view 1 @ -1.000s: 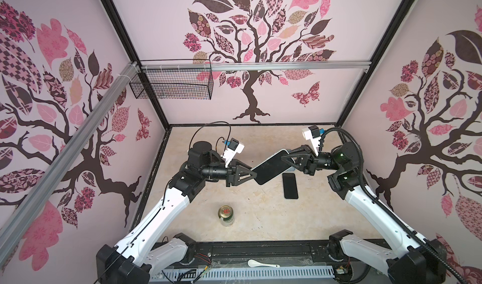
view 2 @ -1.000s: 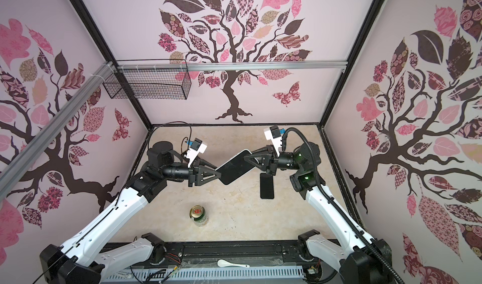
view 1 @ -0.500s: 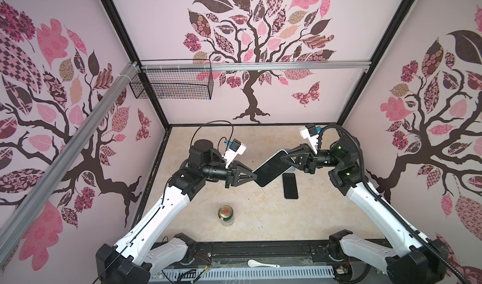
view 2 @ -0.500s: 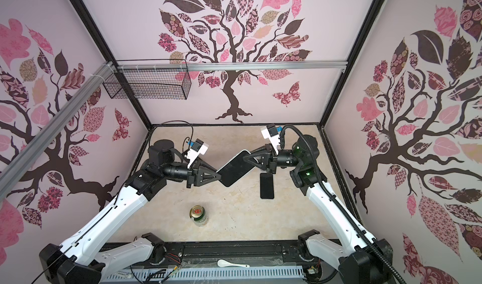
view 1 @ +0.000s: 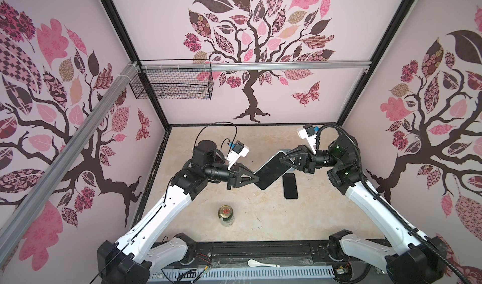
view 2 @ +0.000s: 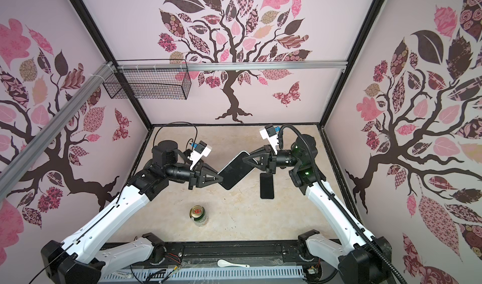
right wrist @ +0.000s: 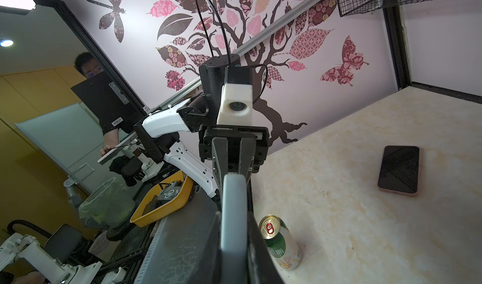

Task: Take the phone out of the phone case
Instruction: Pass the phone.

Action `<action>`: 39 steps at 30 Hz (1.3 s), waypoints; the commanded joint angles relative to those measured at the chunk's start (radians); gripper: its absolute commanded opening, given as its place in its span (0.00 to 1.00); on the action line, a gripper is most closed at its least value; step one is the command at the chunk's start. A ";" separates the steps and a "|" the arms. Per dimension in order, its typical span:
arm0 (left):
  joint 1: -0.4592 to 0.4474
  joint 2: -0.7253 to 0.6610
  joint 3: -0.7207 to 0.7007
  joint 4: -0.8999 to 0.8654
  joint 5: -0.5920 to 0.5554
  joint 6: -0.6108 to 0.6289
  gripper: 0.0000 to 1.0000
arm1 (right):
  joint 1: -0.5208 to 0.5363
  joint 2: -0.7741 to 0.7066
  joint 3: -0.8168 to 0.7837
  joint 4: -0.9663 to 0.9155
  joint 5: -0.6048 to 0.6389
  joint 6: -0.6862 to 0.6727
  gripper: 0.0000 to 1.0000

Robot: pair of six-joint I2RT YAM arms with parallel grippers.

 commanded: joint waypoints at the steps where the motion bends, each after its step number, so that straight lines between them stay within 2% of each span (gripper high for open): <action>1: -0.009 0.004 0.042 -0.006 0.023 0.019 0.16 | 0.009 0.010 0.032 0.042 0.002 0.006 0.00; 6: -0.017 0.016 0.051 -0.016 0.024 0.027 0.10 | 0.016 0.015 0.030 0.042 0.005 0.008 0.00; 10: -0.016 0.016 0.059 -0.058 0.006 0.054 0.00 | 0.016 0.011 0.032 0.039 0.017 0.000 0.00; 13: -0.017 0.011 0.064 -0.078 -0.019 0.063 0.00 | 0.017 0.007 0.032 0.028 0.025 -0.019 0.00; 14: -0.016 0.010 0.067 -0.084 -0.033 0.065 0.00 | 0.016 0.003 0.034 0.006 0.035 -0.043 0.07; 17: -0.016 0.006 0.085 -0.132 -0.127 0.090 0.00 | 0.017 -0.015 0.051 -0.106 0.075 -0.155 0.41; 19: -0.015 0.012 0.117 -0.215 -0.201 0.133 0.00 | 0.016 -0.030 0.064 -0.200 0.125 -0.250 0.57; 22: -0.016 0.009 0.144 -0.282 -0.299 0.168 0.00 | 0.016 -0.058 0.077 -0.338 0.236 -0.404 0.77; 23: -0.015 0.006 0.152 -0.303 -0.327 0.192 0.00 | 0.015 -0.067 0.077 -0.378 0.288 -0.450 0.80; 28: -0.016 -0.017 0.171 -0.362 -0.466 0.264 0.00 | 0.015 -0.082 0.102 -0.557 0.524 -0.662 0.83; 31: -0.014 -0.035 0.172 -0.417 -0.415 0.410 0.00 | 0.015 -0.075 0.124 -0.632 0.571 -0.797 0.81; 39: 0.025 0.025 0.269 -0.604 -0.252 0.619 0.00 | 0.016 -0.122 0.081 -0.706 0.546 -1.105 0.71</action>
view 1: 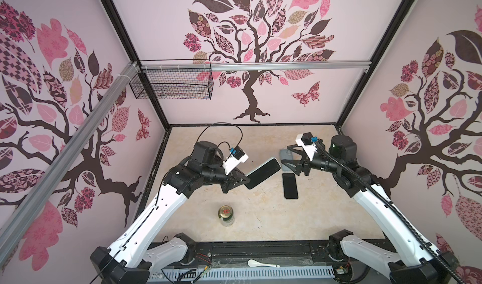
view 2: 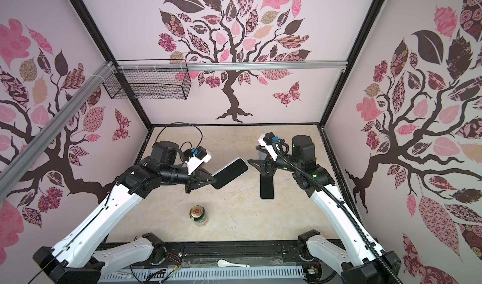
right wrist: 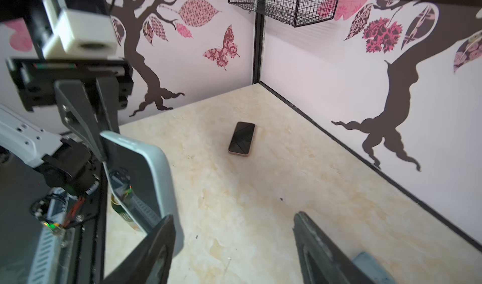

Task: Take the phone out of the phone case
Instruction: Pass the phone, then remove the phone case from the phone.

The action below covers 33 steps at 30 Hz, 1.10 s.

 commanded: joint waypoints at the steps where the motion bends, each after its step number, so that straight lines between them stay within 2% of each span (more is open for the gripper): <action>1: 0.035 0.022 0.079 -0.076 0.115 0.176 0.00 | 0.004 -0.052 -0.004 -0.086 0.007 -0.225 0.69; 4: 0.042 0.025 0.078 -0.096 0.078 0.270 0.00 | 0.016 -0.048 0.016 -0.192 -0.018 -0.345 0.68; 11: 0.061 0.050 0.090 -0.140 0.091 0.508 0.00 | 0.053 0.031 0.063 -0.326 -0.198 -0.460 0.67; 18: 0.091 0.127 0.185 -0.310 0.104 0.703 0.00 | 0.142 0.118 0.171 -0.543 -0.105 -0.606 0.66; 25: 0.090 0.142 0.206 -0.347 0.107 0.726 0.00 | 0.224 0.104 0.153 -0.521 0.008 -0.626 0.61; 33: 0.090 0.136 0.211 -0.347 0.109 0.726 0.00 | 0.239 0.094 0.116 -0.519 0.087 -0.633 0.56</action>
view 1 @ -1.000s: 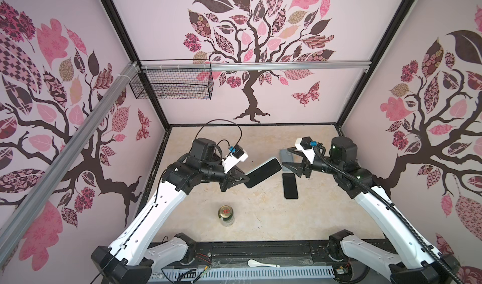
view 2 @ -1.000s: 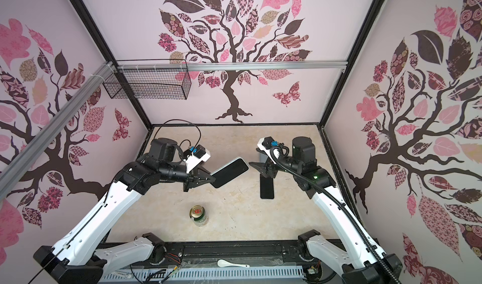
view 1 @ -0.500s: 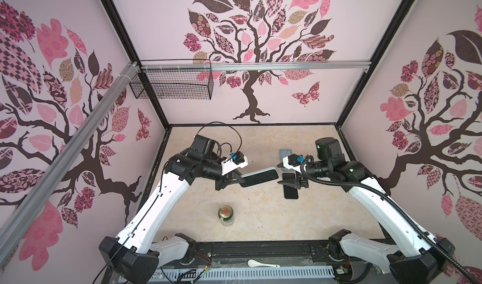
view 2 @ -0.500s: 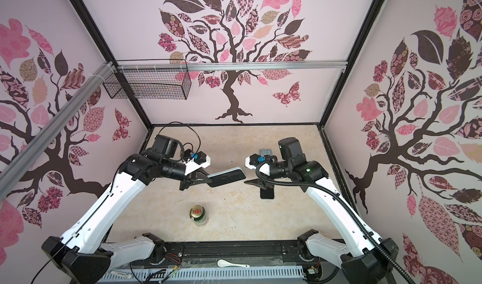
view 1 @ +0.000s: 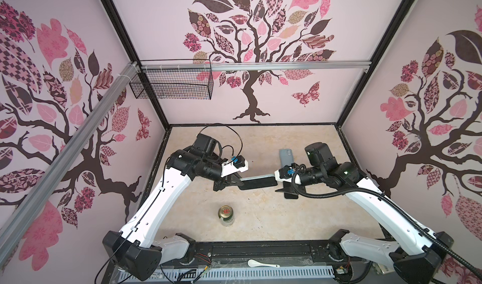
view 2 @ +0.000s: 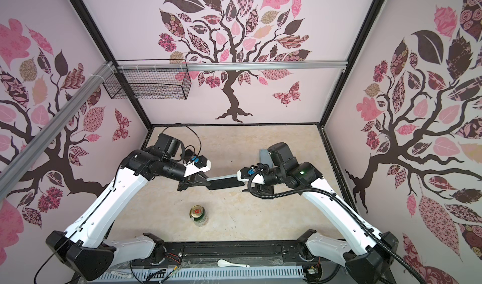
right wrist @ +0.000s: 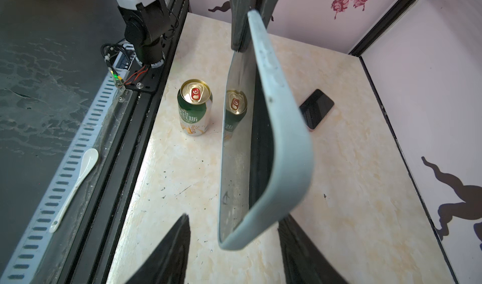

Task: Take the phone out of the phone case
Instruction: Remove the phone case from the phone.

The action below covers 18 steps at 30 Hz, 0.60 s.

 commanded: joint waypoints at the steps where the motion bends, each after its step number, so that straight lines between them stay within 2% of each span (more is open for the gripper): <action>1: 0.001 -0.010 0.062 0.005 0.050 0.022 0.00 | 0.004 -0.004 0.006 -0.032 0.041 -0.024 0.55; 13: -0.001 0.010 0.076 0.001 0.039 0.021 0.00 | 0.012 0.016 0.021 -0.029 -0.014 -0.016 0.42; 18: -0.007 0.014 0.078 0.002 0.031 0.018 0.00 | 0.014 0.021 0.023 -0.034 -0.020 -0.017 0.42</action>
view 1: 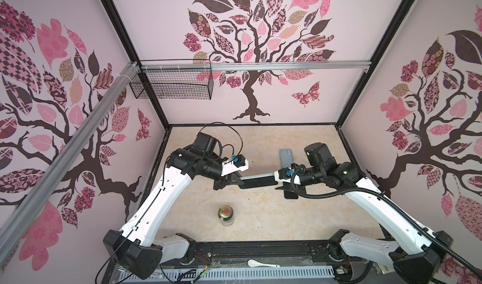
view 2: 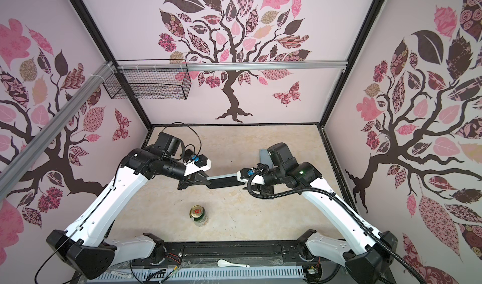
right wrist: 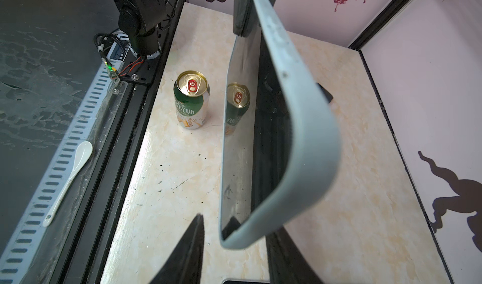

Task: Take the phone out of the phone case
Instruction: Remove the phone case from the phone.

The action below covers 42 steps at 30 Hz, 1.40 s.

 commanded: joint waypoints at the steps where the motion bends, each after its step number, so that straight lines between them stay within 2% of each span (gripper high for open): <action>1: -0.007 0.002 0.055 0.009 0.031 0.009 0.00 | 0.006 0.018 0.026 -0.030 -0.029 0.000 0.42; 15: -0.024 0.009 0.056 0.015 -0.018 0.004 0.00 | 0.009 0.032 0.042 -0.071 -0.009 -0.002 0.32; 30: -0.025 0.012 0.058 0.009 -0.005 0.009 0.00 | 0.014 0.055 0.061 -0.087 -0.022 -0.006 0.07; 42: 0.006 0.089 0.132 -0.033 0.036 0.064 0.00 | 0.066 0.024 0.031 -0.064 0.000 -0.026 0.07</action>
